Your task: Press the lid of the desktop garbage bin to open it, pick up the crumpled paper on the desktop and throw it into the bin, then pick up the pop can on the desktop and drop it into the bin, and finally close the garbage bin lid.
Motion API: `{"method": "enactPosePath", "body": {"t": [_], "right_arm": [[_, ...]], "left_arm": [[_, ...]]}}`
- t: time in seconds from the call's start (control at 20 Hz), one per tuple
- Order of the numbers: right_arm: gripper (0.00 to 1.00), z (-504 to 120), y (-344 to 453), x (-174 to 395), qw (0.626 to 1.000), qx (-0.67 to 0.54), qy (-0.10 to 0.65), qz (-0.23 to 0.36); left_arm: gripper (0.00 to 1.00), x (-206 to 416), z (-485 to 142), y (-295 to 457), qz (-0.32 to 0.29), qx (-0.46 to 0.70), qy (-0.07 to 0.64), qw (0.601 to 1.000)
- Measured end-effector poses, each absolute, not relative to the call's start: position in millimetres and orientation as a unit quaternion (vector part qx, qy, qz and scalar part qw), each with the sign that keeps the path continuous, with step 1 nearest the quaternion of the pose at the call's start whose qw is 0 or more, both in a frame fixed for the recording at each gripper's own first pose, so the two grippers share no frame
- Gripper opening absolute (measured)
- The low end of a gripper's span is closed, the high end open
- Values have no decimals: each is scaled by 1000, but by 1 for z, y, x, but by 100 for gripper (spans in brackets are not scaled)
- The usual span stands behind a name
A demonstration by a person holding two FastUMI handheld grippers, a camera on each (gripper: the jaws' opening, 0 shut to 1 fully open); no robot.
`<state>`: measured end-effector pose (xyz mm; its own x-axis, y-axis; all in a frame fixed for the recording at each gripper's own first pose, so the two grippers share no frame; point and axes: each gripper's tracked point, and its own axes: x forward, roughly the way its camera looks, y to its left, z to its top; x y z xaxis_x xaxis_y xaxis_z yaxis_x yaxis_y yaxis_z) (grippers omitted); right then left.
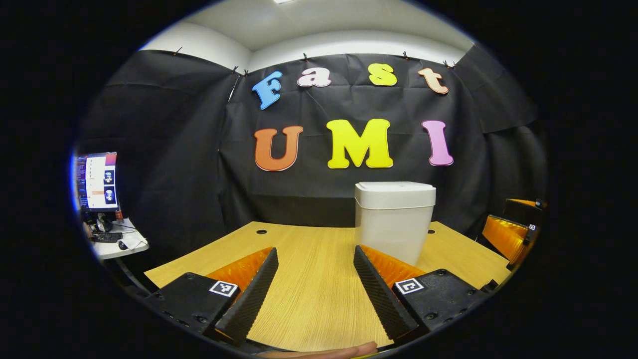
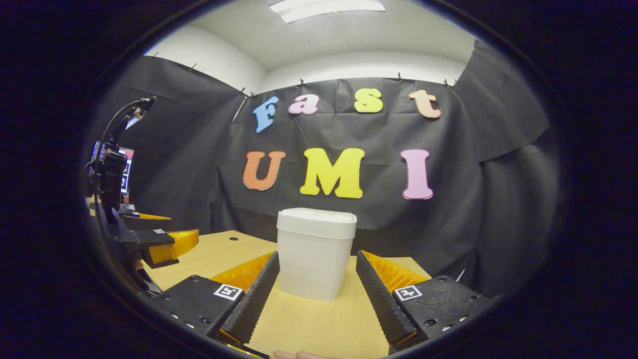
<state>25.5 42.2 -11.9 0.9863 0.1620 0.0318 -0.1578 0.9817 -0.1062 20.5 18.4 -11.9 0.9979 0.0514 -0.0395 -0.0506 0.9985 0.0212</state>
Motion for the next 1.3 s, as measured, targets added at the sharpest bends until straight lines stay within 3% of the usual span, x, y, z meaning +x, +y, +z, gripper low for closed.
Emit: {"method": "enactPosePath", "body": {"t": [0.6, 0.7, 0.75, 1.3], "right_arm": [[94, -12, 38, 27, 996, -57, -21, 69], [94, -12, 37, 29, 996, -56, -20, 67], [94, -11, 35, 29, 996, -54, -20, 66], [93, -10, 21, 32, 998, -47, -15, 50]], "left_arm": [[99, 23, -16, 1, -3, 16, 19, 1000], [94, 23, -19, 2, -2, 8, 21, 1000], [99, 24, -19, 2, -1, 8, 23, 1000], [99, 35, -28, 5, 2, 16, 31, 999]]}}
